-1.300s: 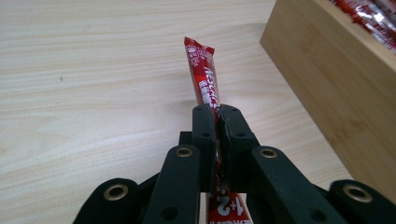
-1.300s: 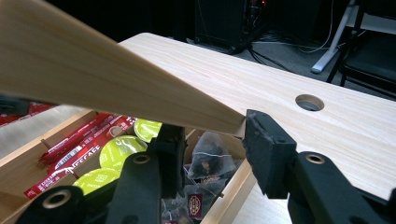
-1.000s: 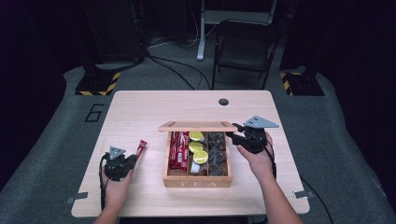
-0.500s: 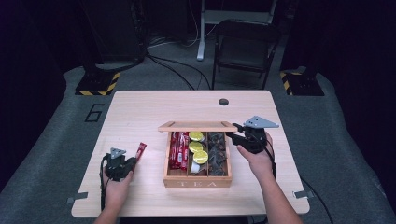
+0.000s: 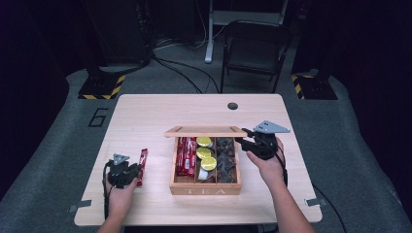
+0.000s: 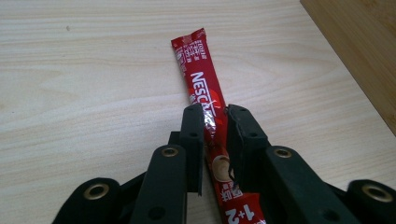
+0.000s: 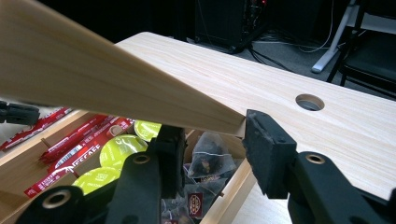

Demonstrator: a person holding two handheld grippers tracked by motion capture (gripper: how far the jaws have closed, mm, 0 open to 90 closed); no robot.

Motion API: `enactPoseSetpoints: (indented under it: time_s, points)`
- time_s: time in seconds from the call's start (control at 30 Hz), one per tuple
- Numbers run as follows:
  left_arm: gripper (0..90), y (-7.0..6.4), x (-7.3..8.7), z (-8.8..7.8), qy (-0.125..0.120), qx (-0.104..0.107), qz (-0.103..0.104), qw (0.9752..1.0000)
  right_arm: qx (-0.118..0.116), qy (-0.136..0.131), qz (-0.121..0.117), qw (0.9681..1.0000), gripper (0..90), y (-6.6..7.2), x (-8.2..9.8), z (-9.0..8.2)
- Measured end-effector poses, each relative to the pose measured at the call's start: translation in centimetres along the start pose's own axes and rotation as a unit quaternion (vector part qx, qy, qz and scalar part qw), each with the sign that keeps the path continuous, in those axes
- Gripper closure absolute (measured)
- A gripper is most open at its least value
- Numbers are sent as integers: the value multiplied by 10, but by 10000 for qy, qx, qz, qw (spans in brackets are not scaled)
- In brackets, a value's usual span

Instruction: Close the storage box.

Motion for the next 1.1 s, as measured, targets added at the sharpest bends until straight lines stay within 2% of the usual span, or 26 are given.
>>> enactPoseSetpoints:
  time_s: [0.2,0.47,0.63,0.8,0.9,1.1]
  points:
    - [719,-2,-2,-2,-88,0,-51,9999,-1,0,-2,10000,586,0,0,0]
    - [684,-13,-8,-8,-207,41,129,9997,5,3,-15,10000,587,0,0,0]
    - [641,-19,-13,-15,-205,175,172,9995,4,12,-16,10000,586,0,0,0]
    - [585,-25,-20,-23,-293,456,17,9985,-2,5,-52,10000,586,0,1,0]
    - [567,-29,-24,-27,-358,490,80,9981,5,-9,-64,10000,586,0,1,0]
    - [537,-39,-26,-30,-306,582,186,9977,0,-17,-66,10000,586,0,1,0]
Point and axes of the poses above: each handheld gripper's, and its own axes: z roughly forward along the jaws, x roughly out of its underside, y roughly to its left, the point moved 8 cm from there along z, roughly forward along the jaws, and after that the axes turned 9 degrees about y, right-handed, at the moved point
